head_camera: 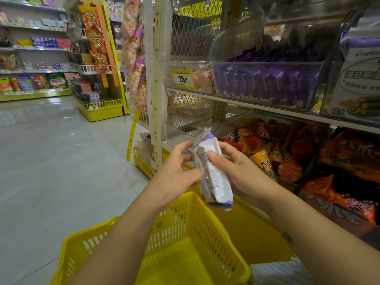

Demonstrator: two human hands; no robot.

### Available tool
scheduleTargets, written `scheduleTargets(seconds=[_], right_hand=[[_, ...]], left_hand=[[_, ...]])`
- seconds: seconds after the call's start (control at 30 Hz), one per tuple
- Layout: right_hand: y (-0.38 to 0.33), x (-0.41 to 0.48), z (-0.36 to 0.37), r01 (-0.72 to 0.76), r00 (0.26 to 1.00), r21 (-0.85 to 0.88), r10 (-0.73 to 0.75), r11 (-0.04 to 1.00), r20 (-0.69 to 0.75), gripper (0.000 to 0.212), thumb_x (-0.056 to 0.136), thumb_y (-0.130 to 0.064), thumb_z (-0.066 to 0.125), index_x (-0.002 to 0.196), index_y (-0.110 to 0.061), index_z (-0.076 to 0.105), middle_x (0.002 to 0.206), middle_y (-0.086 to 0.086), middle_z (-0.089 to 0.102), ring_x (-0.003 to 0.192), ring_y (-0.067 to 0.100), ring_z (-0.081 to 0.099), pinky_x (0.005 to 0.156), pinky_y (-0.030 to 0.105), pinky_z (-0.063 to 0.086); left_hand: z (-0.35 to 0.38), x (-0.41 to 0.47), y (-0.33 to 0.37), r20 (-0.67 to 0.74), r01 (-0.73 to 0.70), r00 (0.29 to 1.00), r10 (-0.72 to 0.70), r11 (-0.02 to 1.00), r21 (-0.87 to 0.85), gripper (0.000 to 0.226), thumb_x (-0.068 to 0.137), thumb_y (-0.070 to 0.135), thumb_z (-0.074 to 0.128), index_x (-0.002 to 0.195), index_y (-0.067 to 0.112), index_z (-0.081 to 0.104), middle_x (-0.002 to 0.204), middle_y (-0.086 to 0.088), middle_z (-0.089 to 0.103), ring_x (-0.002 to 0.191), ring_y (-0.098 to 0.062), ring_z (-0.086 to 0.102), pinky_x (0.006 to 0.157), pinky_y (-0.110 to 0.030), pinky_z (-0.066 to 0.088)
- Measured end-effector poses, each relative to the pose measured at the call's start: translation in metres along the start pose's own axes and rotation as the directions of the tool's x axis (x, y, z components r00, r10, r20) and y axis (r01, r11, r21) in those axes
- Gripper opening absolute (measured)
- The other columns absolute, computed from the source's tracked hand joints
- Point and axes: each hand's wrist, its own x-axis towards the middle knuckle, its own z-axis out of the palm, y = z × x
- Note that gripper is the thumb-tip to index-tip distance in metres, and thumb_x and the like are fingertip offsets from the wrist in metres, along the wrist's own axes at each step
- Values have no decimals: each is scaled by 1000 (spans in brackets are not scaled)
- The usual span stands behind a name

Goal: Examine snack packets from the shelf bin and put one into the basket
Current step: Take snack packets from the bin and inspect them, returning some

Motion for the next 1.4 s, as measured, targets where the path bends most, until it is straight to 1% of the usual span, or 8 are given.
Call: scheduleTargets(seconds=[0.3,0.5,0.67,0.77,0.87,1.1,1.27,1.4], right_hand=[[3,3,-7,-57,997,112,62,992,-42,49,83,-32,58,130,-18,52,126,18,62,113,34,62,87,43,55],[-5,-6,-4,33,992,8,-32,999,-118,61,79,-37,59,136,-20,46,122,13,64,104,22,67,80,32,57],[-20,-30,-5,114,971,-216,-155,970,-184,60,85,-53,44,128,-10,49,98,-6,66,91,7,65,79,23,52],[-41,-49,-22,108,942,-236,-175,966,-287,60,79,-59,48,124,-18,52,115,7,64,105,19,64,93,41,52],[-80,-71,-48,180,933,-261,-249,948,-261,50,70,-47,75,111,-25,57,103,5,71,90,18,70,73,34,57],[-211,-135,-88,193,923,-725,-373,661,-94,40,60,-44,86,91,-23,73,85,1,76,75,11,71,63,24,55],[-279,-175,-117,155,720,-892,-667,424,-193,41,65,-44,78,78,-7,66,64,1,68,56,8,60,57,20,49],[-308,-190,-143,59,399,-952,-881,302,-254,19,81,-23,76,94,-12,67,83,9,70,73,14,65,70,31,53]], left_hand=[[5,-1,-5,238,-50,971,24,993,103,102,73,14,80,143,57,20,127,28,56,117,-2,58,93,-34,54],[16,-10,16,346,88,938,-31,985,-149,74,83,28,64,141,58,28,136,18,56,126,-15,54,104,-52,43],[51,-24,36,426,-66,903,59,998,0,76,78,43,71,127,76,22,145,13,44,122,-8,56,92,-35,54],[57,-28,58,446,-57,892,70,997,-43,71,82,23,64,140,51,35,136,7,58,122,-16,58,104,-47,46],[60,-26,88,436,-99,893,109,994,-44,52,83,18,61,132,31,50,129,-6,64,123,-34,56,107,-55,40],[95,-17,186,544,-426,791,281,891,159,45,82,42,61,126,39,52,114,18,69,100,2,64,82,-15,50],[133,10,248,398,-584,774,492,797,151,42,82,63,49,113,37,62,100,17,71,90,-2,66,72,-14,50],[163,44,276,45,-623,771,636,736,264,11,98,24,53,95,30,62,98,7,68,94,-15,65,77,-18,49]])
